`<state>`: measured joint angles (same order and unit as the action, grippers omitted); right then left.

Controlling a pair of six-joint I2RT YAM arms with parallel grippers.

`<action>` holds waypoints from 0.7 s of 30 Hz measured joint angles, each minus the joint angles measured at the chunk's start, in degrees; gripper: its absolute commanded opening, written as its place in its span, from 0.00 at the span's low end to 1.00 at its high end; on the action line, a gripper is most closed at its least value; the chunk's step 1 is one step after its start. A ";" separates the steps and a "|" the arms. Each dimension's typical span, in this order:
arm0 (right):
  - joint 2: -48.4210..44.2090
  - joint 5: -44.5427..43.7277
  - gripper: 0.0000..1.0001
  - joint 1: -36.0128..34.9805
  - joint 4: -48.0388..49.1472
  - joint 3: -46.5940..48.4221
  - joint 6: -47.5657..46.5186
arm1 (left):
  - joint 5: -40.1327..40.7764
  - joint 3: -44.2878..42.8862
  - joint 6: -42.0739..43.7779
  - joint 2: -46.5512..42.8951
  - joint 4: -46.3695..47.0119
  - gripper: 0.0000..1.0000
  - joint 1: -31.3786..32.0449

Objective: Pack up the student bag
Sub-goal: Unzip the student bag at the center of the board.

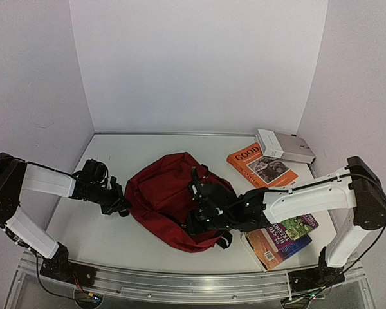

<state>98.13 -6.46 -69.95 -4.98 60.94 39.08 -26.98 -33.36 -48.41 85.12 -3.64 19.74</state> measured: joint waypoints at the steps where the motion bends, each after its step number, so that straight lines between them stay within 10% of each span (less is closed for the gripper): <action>1: -1.13 -0.04 0.00 0.00 0.14 -0.90 0.39 | -0.17 0.03 0.14 -0.09 -0.31 0.00 -0.89; 18: -10.04 -9.30 0.00 -0.22 0.27 -8.70 5.27 | -1.36 1.00 0.78 -3.78 -3.65 0.01 -8.06; 21: -11.39 -10.99 0.00 -0.22 0.21 -9.54 5.83 | -0.38 0.97 1.53 -7.11 -6.52 0.16 -8.06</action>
<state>86.74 -17.45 -70.17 -4.76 51.40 44.91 -27.36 -32.39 -46.88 78.01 -10.15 11.68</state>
